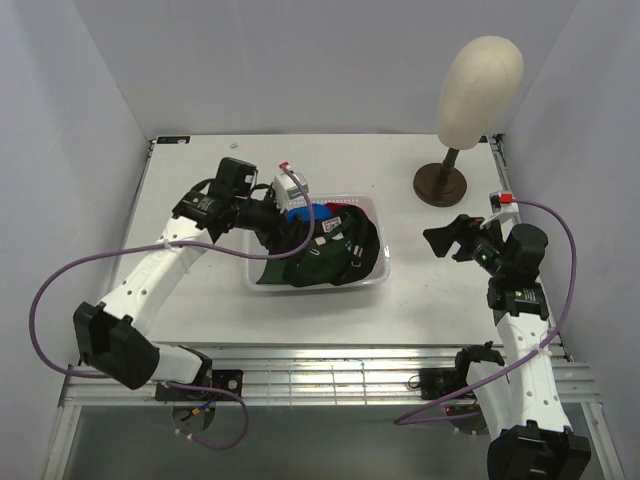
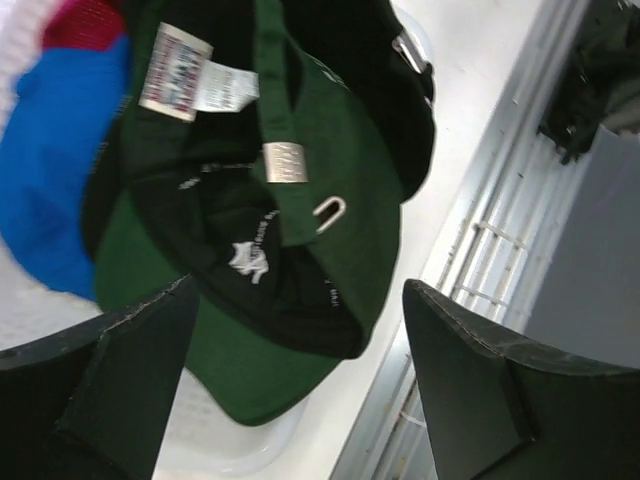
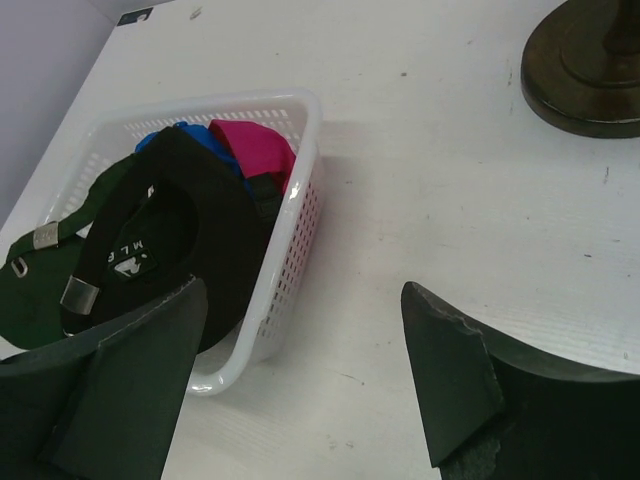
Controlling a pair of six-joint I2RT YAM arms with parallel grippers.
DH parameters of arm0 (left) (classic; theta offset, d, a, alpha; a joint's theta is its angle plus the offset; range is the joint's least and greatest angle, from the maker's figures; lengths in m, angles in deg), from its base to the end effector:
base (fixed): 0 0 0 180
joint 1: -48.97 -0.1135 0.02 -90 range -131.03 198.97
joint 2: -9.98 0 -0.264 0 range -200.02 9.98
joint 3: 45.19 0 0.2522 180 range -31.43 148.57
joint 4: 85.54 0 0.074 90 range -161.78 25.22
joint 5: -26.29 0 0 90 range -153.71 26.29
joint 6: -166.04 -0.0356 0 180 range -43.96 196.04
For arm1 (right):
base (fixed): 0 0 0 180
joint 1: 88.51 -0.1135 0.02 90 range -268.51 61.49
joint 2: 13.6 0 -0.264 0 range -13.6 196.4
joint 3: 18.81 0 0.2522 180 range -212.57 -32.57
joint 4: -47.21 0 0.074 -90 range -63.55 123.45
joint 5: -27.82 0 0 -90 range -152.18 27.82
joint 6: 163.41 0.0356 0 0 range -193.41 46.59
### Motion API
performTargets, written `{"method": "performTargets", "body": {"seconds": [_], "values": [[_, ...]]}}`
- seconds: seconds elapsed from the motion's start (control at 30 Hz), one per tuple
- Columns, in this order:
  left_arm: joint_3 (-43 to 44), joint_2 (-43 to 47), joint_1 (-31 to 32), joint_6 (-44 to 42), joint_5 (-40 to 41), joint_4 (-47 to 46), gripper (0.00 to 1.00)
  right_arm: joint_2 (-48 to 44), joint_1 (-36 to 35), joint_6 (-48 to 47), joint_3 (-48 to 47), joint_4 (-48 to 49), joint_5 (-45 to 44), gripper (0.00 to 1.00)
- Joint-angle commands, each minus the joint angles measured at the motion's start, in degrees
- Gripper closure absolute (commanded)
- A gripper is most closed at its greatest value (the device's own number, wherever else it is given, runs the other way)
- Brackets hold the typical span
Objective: Stack the hats
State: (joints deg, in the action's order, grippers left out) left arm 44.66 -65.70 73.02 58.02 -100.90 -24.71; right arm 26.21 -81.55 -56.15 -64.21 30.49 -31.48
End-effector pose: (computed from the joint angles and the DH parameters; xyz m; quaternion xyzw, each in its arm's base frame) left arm 0.2373 -0.1295 0.3566 0.4261 0.7799 -0.3143 0.3339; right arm 0.1718 -0.0027 0.2869 -0.0082 0.7635 0.2586 0.5917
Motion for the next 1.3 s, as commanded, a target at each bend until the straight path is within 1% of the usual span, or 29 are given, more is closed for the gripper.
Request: {"method": "performTargets", "body": {"seconds": [0.0, 0.03, 0.13, 0.2, 0.23, 0.33, 0.37, 0.43, 0.47, 0.5, 0.57, 0.6, 0.67, 0.7, 0.73, 0.8, 0.83, 0.93, 0.97, 1.03, 1.1, 1.13, 1.17, 1.2, 1.23, 1.27], "values": [[0.37, -1.22, 4.15, -0.87, -4.03, 3.38, 0.06, 2.45, -0.63, -2.05, -5.62, -3.80, 2.61, 0.17], [-0.07, -2.18, 5.03, -1.22, -4.03, 3.38, 0.05, 2.98, -0.72, -2.57, -7.11, -4.68, 2.53, 0.17], [-3.40, -4.46, 7.41, -2.19, -0.44, 2.86, 0.05, 3.43, -1.07, -2.75, -7.56, -5.65, 1.65, 0.18], [-4.73, -5.53, 8.11, -2.19, 0.10, 2.77, 0.10, 3.26, -1.25, -2.93, -7.30, -5.48, 1.12, 0.18], [-4.64, -6.31, 8.55, -1.76, -0.51, 2.77, 0.20, 3.25, -1.34, -3.19, -7.12, -5.48, 0.94, 0.18], [-2.98, -7.46, 9.17, -1.14, -1.92, 2.33, 0.42, 3.25, -1.42, -3.54, -7.30, -5.74, 0.15, 0.18], [-1.84, -7.73, 9.08, -1.05, -1.83, 2.33, 0.57, 3.43, -1.42, -3.55, -7.30, -5.74, 0.15, 0.18], [-1.13, -8.25, 9.08, -1.05, -0.08, 2.06, 0.71, 3.52, -1.51, -3.63, -7.65, -5.83, 0.06, 0.18], [-1.04, -8.60, 9.08, -0.62, 0.71, 1.80, 0.88, 3.60, -1.51, -3.72, -7.91, -5.91, -0.02, 0.18], [-1.12, -8.87, 9.08, -0.18, 1.24, 1.36, 1.00, 3.61, -1.51, -3.72, -8.00, -5.92, -0.02, 0.18], [-0.86, -9.13, 9.17, 1.05, 2.03, 1.36, 1.00, 3.61, -1.60, -3.81, -8.61, -6.09, -0.11, 0.18], [0.44, -9.13, 9.17, 1.49, 2.21, 1.71, 1.00, 3.52, -1.60, -4.07, -8.88, -6.27, -0.11, 0.18], [3.43, -8.70, 8.99, 3.16, 5.01, 2.24, 1.00, 3.87, -1.60, -4.33, -10.10, -7.32, 0.32, 0.17], [7.54, -8.17, 8.99, 3.60, 6.67, 2.67, 1.00, 4.04, -1.69, -4.68, -11.94, -7.67, 0.59, 0.17], [9.75, -7.82, 9.08, 4.13, 10.17, 2.85, 1.00, 4.31, -1.69, -4.86, -12.91, -8.54, 0.85, 0.17], [14.06, -7.47, 8.91, 5.27, 12.66, 3.73, 1.00, 5.36, -1.69, -5.04, -16.41, -9.43, 2.08, 0.17], [18.17, -7.46, 8.99, 5.80, 13.45, 4.25, 1.00, 5.80, -1.69, -5.30, -17.57, -9.87, 2.52, 0.17], [24.43, -8.60, 8.82, 9.13, 14.69, 6.19, 1.00, 7.29, -1.86, -6.35, -22.13, -11.89, 4.28, 0.17], [25.32, -8.87, 8.82, 10.10, 14.86, 6.11, 1.00, 7.91, -1.95, -6.71, -23.02, -12.67, 4.63, 0.16], [27.08, -9.48, 8.38, 13.26, 15.48, 5.05, 1.00, 8.61, -2.13, -7.58, -25.65, -13.12, 4.98, 0.16], [31.29, -11.32, 7.94, 15.81, 16.79, 2.69, 1.00, 10.63, -2.57, -8.73, -27.76, -13.30, 4.81, 0.15], [33.22, -12.20, 7.50, 18.70, 17.49, 1.81, 1.00, 11.85, -3.61, -8.73, -30.82, -13.12, 4.37, 0.15], [38.29, -14.73, 7.33, 20.73, 18.20, 0.93, 1.00, 15.00, -4.84, -8.90, -32.94, -13.04, 2.54, 0.16], [41.38, -16.33, 7.15, 22.31, 20.47, -0.30, 1.00, 17.12, -6.51, -9.34, -35.57, -13.82, 0.00, 0.17], [44.72, -18.26, 6.71, 25.20, 21.53, -0.66, 1.00, 22.88, -12.61, -10.65, -43.34, -15.39, -2.90, 0.17], [51.19, -21.93, 6.36, 26.53, 22.59, -1.53, 1.00, 26.33, -16.07, -14.23, -48.29, -17.58, -9.89, 0.17]]}}
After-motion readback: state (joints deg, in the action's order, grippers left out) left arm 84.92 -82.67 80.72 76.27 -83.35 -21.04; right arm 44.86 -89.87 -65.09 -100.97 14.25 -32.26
